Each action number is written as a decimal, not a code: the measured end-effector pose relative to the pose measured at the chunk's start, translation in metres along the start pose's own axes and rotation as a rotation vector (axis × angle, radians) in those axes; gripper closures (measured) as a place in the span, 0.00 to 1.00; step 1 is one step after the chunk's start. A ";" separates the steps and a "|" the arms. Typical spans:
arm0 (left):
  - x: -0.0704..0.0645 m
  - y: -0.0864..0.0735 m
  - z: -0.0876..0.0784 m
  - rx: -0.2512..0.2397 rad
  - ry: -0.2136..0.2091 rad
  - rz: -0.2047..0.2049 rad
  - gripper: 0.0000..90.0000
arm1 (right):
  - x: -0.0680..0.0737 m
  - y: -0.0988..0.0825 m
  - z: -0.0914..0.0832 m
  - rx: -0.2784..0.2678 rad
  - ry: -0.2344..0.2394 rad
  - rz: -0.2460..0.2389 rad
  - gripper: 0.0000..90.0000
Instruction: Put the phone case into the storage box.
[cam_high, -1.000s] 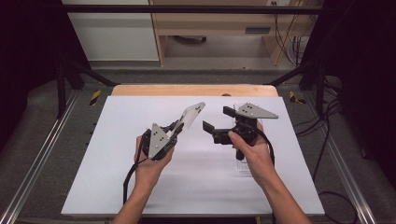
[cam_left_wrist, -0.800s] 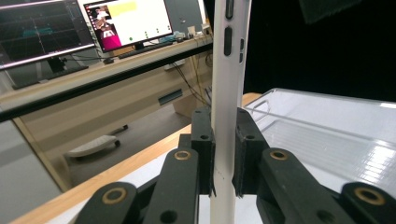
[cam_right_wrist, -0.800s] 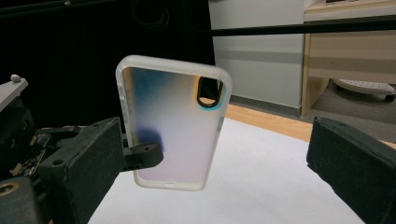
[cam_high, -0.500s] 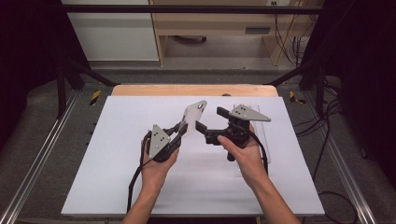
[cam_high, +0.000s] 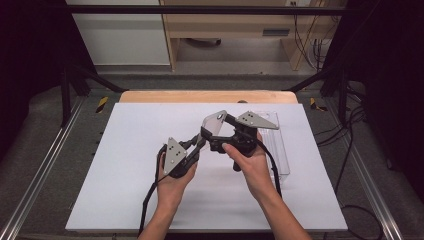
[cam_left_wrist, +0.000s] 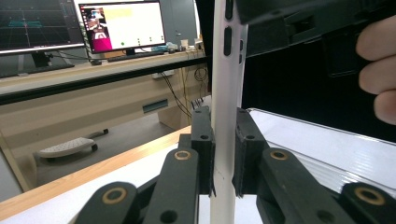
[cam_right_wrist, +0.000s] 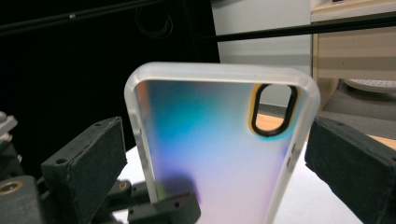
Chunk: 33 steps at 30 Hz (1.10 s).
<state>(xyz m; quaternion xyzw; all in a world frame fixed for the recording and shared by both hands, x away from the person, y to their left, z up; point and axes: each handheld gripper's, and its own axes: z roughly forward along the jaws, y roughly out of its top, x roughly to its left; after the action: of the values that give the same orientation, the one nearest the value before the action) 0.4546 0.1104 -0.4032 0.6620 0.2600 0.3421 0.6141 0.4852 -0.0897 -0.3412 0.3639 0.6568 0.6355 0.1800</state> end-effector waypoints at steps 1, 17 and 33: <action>-0.001 0.000 0.000 0.001 -0.001 0.002 0.90 | 0.000 0.000 0.000 -0.002 -0.004 0.000 0.07; -0.012 -0.001 0.000 0.007 0.021 0.008 0.90 | 0.005 -0.002 0.004 -0.031 -0.046 -0.005 0.14; -0.016 -0.009 0.000 0.013 0.030 -0.028 0.89 | 0.008 -0.003 0.004 0.019 -0.086 -0.044 0.20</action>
<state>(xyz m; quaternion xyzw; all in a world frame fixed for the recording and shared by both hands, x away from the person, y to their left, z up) 0.4453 0.0987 -0.4142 0.6569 0.2806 0.3417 0.6107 0.4818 -0.0806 -0.3424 0.3781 0.6624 0.6087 0.2186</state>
